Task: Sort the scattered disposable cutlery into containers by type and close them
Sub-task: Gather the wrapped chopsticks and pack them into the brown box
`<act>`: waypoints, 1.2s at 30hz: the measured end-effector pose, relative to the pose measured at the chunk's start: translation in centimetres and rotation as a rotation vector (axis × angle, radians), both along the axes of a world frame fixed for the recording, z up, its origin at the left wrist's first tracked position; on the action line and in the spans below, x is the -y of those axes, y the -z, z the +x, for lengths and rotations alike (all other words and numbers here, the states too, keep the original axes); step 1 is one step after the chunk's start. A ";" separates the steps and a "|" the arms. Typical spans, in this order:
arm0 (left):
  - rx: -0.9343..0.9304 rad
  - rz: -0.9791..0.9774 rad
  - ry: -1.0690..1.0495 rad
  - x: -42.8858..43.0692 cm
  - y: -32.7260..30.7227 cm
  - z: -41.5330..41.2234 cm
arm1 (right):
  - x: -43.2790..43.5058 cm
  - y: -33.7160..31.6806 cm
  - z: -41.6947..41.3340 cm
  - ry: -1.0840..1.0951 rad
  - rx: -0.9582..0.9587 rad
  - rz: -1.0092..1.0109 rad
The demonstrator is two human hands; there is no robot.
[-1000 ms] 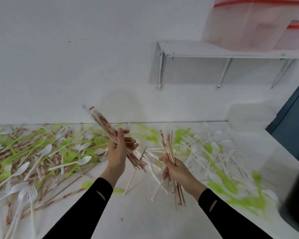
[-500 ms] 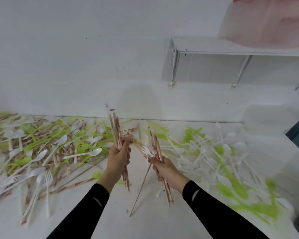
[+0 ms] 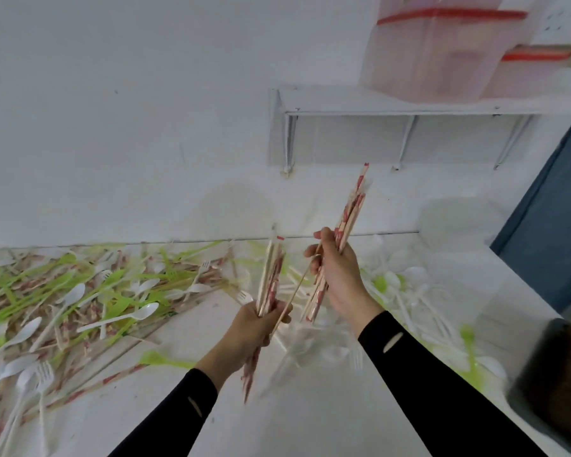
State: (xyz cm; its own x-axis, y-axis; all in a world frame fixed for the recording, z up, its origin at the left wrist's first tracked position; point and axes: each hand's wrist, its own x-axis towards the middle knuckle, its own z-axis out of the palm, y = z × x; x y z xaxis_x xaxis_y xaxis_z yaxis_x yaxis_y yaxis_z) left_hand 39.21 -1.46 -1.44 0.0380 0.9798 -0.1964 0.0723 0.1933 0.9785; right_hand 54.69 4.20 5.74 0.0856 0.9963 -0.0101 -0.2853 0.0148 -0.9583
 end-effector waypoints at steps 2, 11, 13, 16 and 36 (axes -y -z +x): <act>0.188 -0.031 -0.057 -0.9 -0.8 3.2 | 0.4 -0.4 2.0 0.091 0.008 0.028; 0.701 -0.336 -0.104 -3.1 -2.2 15.9 | 3.4 -4.5 11.4 0.408 -0.147 0.238; 0.825 -0.400 -0.015 -2.6 -3.2 19.2 | 4.6 -3.3 11.7 0.374 -0.148 0.192; 0.876 -0.369 0.155 -1.3 -5.1 23.6 | 6.4 -1.5 12.8 0.344 -0.215 0.111; 0.998 -0.369 0.294 0.3 -9.7 46.8 | 16.0 -0.6 38.5 1.115 0.196 0.061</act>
